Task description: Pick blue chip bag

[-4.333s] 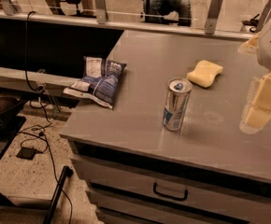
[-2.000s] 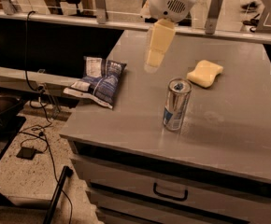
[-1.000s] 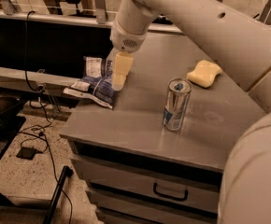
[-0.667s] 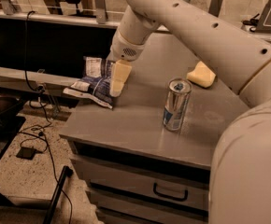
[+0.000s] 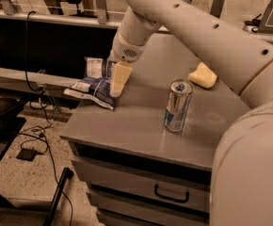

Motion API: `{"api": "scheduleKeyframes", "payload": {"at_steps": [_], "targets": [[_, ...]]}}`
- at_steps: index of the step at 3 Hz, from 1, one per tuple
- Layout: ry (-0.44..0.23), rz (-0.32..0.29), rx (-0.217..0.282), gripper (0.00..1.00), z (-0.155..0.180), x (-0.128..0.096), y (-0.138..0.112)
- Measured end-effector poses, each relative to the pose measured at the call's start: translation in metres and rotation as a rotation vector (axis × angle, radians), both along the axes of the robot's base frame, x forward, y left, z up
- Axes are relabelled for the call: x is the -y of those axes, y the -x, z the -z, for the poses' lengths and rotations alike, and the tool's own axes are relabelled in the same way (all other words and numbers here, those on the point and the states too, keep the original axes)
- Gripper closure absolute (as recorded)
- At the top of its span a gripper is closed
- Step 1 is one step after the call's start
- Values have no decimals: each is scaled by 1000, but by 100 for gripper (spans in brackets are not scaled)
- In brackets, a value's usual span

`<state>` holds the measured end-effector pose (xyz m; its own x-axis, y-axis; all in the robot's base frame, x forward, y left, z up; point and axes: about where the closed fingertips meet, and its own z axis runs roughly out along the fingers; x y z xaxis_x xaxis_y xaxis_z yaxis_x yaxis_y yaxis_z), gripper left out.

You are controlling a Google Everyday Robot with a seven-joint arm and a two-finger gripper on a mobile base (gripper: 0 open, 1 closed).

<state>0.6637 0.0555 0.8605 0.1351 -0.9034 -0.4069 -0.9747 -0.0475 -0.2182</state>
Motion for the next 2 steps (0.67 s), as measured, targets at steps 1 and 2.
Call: {"api": "scheduleKeyframes", "payload": {"at_steps": [1,2], "targets": [[1,-3,-4,45,3,-2,0],[2,-5,-7,68,5,-3,0]]}}
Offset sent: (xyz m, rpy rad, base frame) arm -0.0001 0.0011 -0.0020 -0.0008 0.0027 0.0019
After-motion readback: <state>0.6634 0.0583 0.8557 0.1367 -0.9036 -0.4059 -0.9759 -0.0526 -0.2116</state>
